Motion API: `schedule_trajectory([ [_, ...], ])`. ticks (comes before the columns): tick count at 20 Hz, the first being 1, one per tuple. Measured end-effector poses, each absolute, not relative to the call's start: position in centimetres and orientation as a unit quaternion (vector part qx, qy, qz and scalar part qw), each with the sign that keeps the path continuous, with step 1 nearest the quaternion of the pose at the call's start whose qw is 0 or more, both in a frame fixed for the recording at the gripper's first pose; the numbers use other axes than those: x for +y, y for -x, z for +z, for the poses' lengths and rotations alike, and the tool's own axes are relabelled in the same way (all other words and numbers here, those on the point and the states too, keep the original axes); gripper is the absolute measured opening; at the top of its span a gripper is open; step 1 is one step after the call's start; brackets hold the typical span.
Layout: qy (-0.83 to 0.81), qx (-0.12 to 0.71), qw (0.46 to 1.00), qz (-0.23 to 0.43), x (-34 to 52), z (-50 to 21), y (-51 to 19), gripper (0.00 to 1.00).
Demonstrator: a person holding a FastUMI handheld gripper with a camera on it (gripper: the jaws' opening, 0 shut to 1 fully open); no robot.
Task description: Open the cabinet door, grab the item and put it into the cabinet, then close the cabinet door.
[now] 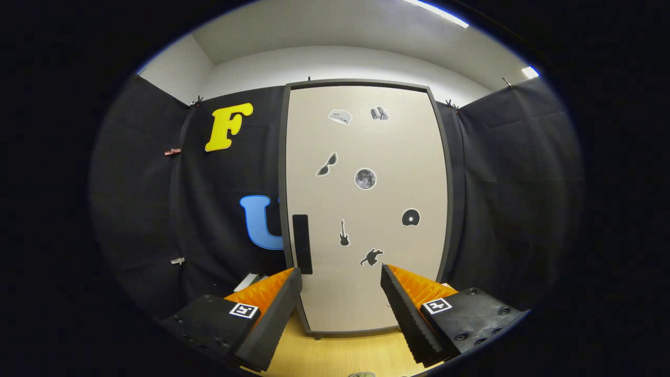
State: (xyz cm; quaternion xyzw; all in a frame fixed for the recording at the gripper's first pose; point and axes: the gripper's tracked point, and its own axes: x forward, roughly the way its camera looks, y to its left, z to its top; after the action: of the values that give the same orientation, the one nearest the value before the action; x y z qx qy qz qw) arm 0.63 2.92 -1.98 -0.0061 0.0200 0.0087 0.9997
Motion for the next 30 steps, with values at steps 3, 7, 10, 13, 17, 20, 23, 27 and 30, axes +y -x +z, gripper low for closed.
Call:
schedule_trajectory([
  [3,0.001,0.016,1.000,0.019,4.6,-2.3,-2.0,0.97],
  [7,-0.002,0.020,0.999,0.026,6.8,-3.2,-4.4,0.98],
  [10,-0.006,0.016,0.999,0.030,8.3,-3.6,-6.7,0.97],
  [13,-0.006,0.020,0.999,0.029,9.1,-4.6,-9.3,0.98],
  [17,-0.003,0.029,1.000,0.008,9.0,-6.2,-12.8,0.98],
  [20,-0.006,0.032,0.999,0.000,8.8,-7.2,-15.0,0.98],
  [23,-0.011,0.036,0.999,-0.013,8.3,-7.7,-16.5,0.98],
  [27,-0.011,0.030,0.999,-0.012,8.5,-8.0,-17.7,0.97],
  [30,-0.001,0.030,0.999,-0.020,8.4,-8.4,-18.1,0.87],
])
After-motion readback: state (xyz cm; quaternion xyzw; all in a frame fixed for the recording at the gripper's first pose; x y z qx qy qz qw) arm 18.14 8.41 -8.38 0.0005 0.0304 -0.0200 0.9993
